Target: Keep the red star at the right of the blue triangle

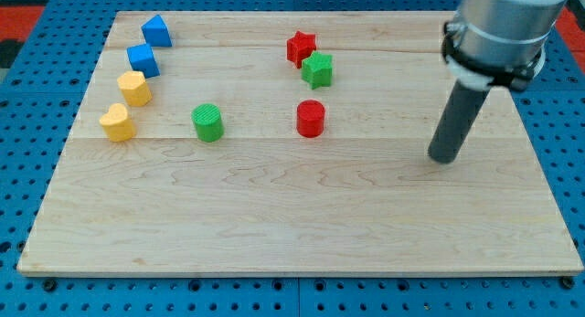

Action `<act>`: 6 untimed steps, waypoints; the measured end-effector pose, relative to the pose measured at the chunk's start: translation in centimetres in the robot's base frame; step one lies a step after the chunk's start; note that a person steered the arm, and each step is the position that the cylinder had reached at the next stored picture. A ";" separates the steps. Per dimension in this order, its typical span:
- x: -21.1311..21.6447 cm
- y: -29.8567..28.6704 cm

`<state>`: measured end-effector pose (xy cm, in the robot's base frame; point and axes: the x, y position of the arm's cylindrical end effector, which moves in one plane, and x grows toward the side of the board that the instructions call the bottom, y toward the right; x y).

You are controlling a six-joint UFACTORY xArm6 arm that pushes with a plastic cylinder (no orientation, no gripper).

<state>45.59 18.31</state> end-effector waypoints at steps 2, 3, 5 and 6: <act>-10.9 -2.6; -14.7 -7.1; -16.9 -15.9; -15.8 -20.0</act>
